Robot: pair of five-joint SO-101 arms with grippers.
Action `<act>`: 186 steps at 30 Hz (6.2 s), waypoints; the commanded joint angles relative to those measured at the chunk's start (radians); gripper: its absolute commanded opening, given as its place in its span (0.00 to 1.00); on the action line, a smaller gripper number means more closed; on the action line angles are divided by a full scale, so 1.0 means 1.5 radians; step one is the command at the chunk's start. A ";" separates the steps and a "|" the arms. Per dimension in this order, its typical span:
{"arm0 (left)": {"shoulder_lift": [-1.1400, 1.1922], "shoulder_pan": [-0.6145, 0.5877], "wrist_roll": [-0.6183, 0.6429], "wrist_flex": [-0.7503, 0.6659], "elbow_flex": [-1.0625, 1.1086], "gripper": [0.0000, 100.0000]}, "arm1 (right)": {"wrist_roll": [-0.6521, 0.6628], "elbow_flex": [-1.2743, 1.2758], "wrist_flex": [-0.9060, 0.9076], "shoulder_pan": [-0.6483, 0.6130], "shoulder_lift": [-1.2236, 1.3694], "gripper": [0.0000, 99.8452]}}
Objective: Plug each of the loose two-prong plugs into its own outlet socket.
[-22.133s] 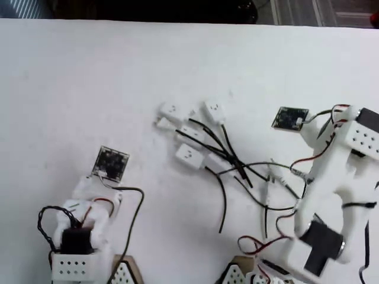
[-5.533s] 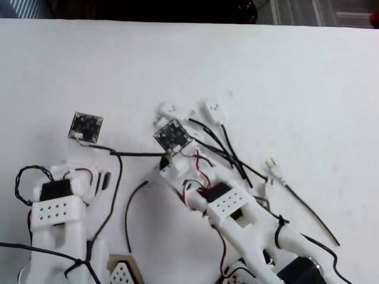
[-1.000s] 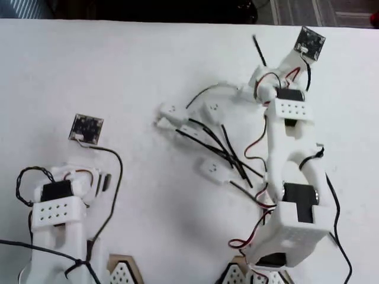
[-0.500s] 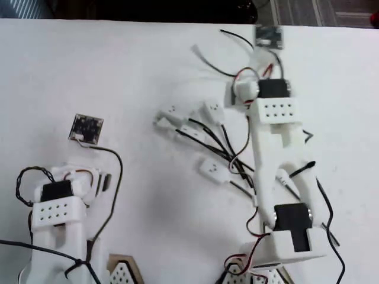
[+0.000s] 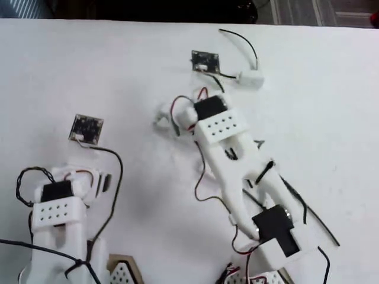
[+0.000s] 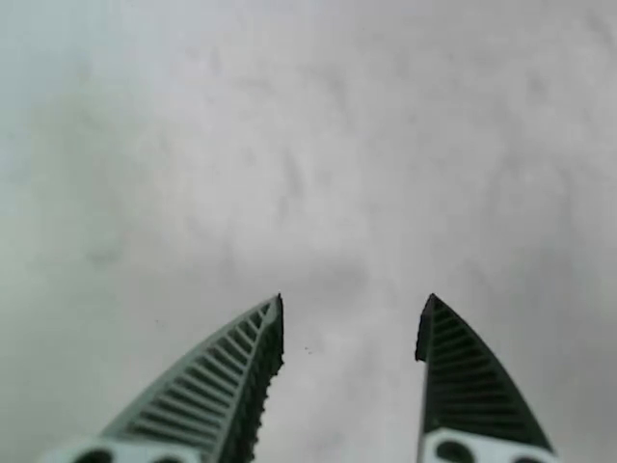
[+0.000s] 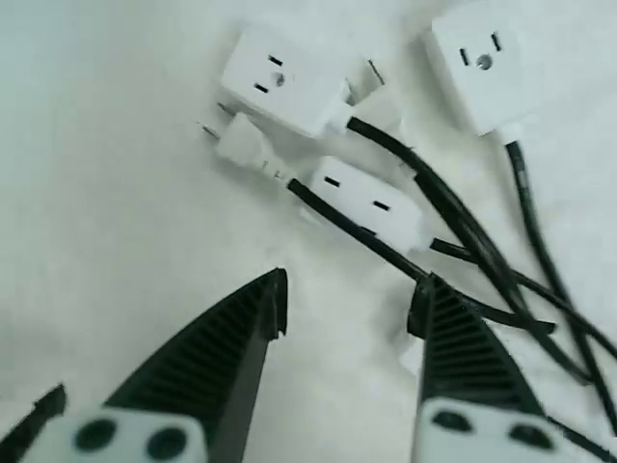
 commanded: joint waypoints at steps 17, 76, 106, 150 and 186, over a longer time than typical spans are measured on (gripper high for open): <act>-0.015 -0.002 -0.002 -0.010 0.001 0.23 | -0.241 0.002 -0.181 -0.019 0.154 0.20; -0.015 -0.002 -0.003 -0.010 0.002 0.23 | -0.233 -0.017 -0.077 0.148 0.166 0.02; -0.015 -0.001 -0.003 -0.010 0.002 0.23 | -0.141 -0.056 -0.041 0.143 0.164 0.21; -0.015 -0.001 -0.003 -0.010 0.002 0.23 | 0.406 -0.158 0.260 0.287 0.117 0.05; -0.015 -0.001 -0.003 -0.010 0.003 0.23 | 0.693 0.153 0.021 0.459 0.203 0.14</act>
